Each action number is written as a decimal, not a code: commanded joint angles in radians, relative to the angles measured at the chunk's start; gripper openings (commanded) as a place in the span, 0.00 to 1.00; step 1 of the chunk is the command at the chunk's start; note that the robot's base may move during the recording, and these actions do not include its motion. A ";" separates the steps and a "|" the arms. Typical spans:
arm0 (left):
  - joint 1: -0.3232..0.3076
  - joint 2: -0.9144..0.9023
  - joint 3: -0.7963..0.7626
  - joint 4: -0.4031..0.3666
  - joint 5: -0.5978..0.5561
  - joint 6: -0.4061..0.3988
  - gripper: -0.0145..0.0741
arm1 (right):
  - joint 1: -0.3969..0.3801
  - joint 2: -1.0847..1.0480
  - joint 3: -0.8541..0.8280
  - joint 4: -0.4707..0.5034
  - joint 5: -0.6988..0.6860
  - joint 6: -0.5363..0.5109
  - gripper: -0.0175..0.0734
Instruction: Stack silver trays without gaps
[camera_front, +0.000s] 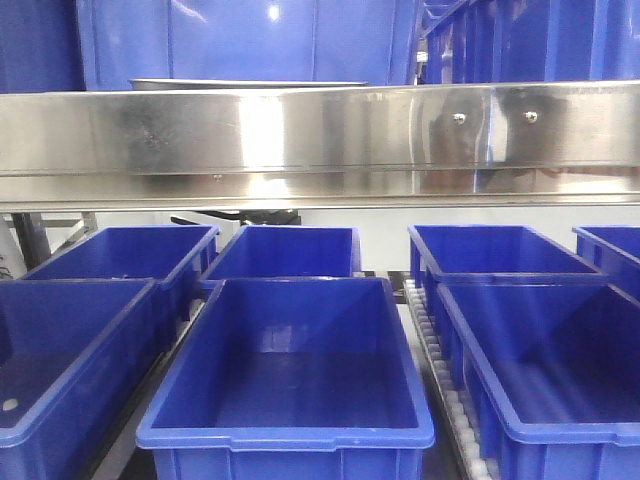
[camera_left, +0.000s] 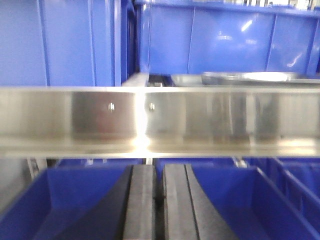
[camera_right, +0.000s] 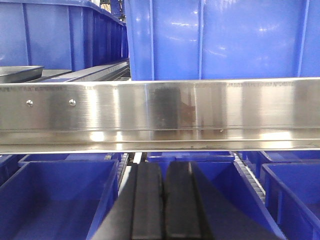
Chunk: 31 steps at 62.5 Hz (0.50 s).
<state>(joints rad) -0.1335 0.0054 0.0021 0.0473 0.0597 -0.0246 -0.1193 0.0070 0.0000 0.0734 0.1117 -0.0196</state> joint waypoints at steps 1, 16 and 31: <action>0.001 -0.005 -0.002 0.002 -0.068 0.010 0.15 | 0.002 -0.007 0.000 -0.008 -0.014 -0.009 0.11; 0.001 -0.005 -0.002 0.002 -0.009 0.010 0.15 | 0.002 -0.007 0.000 -0.008 -0.014 -0.009 0.11; 0.001 -0.005 -0.002 0.002 -0.011 0.010 0.15 | 0.002 -0.007 0.000 -0.008 -0.014 -0.009 0.11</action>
<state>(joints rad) -0.1335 0.0054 0.0021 0.0473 0.0670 -0.0190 -0.1193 0.0070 0.0000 0.0734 0.1117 -0.0196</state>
